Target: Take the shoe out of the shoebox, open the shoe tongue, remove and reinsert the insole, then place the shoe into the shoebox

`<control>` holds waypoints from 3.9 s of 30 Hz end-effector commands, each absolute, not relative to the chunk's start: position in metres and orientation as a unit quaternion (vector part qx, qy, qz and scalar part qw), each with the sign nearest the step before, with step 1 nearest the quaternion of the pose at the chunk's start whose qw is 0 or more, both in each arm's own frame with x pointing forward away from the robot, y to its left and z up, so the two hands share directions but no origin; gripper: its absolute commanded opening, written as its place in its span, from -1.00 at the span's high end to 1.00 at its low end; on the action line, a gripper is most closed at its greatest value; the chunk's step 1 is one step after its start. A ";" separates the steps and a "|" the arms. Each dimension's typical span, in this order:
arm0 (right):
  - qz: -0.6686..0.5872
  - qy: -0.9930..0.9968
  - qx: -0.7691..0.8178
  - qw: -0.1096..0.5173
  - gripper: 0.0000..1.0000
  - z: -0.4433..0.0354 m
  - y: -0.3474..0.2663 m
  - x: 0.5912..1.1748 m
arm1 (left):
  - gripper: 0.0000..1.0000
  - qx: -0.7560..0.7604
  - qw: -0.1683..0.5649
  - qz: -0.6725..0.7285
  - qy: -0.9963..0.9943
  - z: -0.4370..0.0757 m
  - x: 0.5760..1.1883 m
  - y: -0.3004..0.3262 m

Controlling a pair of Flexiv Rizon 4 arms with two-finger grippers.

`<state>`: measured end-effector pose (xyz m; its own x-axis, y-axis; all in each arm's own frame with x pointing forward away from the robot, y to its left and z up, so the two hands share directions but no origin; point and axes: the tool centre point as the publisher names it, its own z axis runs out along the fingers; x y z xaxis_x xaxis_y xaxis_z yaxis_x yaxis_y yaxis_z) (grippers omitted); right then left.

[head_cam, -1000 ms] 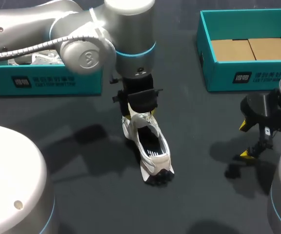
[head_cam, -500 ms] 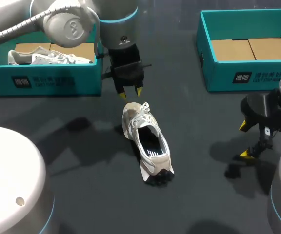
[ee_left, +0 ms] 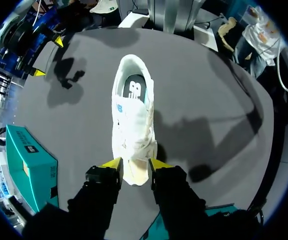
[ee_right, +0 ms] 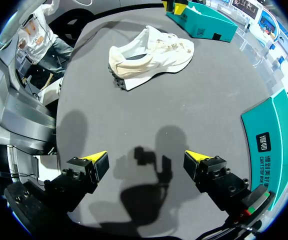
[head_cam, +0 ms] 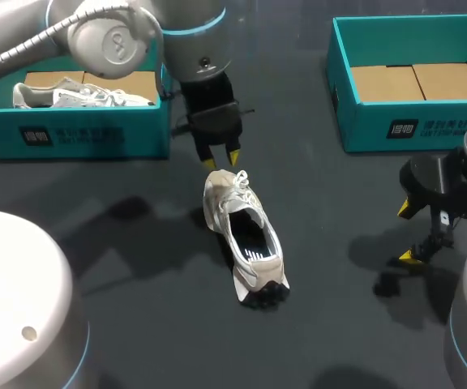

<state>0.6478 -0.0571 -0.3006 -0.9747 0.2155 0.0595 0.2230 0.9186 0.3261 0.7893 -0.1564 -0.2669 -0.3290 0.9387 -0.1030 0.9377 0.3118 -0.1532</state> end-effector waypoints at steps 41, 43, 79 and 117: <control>-0.167 -0.979 -0.112 0.010 -1.00 -0.301 -0.057 0.646 | 0.40 -0.620 0.020 0.131 -0.773 -0.358 0.706 -0.208; -0.167 -0.979 -0.112 0.010 -1.00 -0.301 -0.057 0.646 | 0.41 -0.623 0.026 0.134 -0.770 -0.362 0.701 -0.207; -0.167 -0.979 -0.112 0.010 -1.00 -0.301 -0.057 0.646 | -1.00 -0.536 0.031 0.118 -0.835 -0.274 0.653 -0.196; -0.167 -0.979 -0.112 0.010 -1.00 -0.301 -0.057 0.646 | -1.00 0.029 0.044 0.024 -0.998 -0.292 0.619 -0.225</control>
